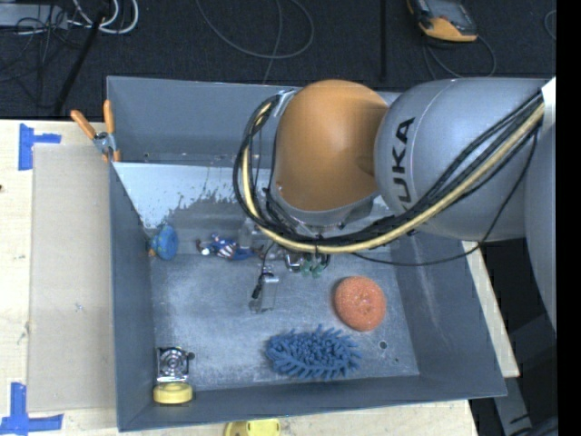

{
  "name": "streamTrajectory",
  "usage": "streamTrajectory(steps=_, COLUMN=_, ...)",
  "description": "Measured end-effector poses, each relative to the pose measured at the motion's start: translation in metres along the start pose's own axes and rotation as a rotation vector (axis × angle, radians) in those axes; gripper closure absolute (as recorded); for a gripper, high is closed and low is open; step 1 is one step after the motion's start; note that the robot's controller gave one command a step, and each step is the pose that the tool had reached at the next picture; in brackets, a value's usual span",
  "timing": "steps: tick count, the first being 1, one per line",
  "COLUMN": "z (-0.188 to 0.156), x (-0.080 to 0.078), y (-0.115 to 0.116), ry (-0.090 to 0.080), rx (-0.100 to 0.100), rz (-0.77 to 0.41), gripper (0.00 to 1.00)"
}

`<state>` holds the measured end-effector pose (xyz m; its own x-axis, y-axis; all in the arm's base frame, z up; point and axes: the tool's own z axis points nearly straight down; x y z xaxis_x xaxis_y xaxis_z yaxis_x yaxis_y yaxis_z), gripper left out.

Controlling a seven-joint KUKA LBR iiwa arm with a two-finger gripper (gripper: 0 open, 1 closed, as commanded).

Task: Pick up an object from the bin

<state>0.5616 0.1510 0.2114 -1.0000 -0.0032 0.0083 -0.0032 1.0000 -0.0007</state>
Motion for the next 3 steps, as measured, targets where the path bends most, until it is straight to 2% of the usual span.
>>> streamTrajectory(steps=1, z=-0.005, x=-0.001, y=-0.001, ry=-0.007, rx=-0.001, rz=0.003, gripper=0.0)
streamTrajectory(steps=2, z=0.027, x=0.015, y=-0.044, ry=-0.009, rx=-0.002, rz=0.013, gripper=0.0)
streamTrajectory(steps=3, z=0.032, x=0.022, y=-0.075, ry=-0.004, rx=0.0, rz=-0.068, gripper=0.0)
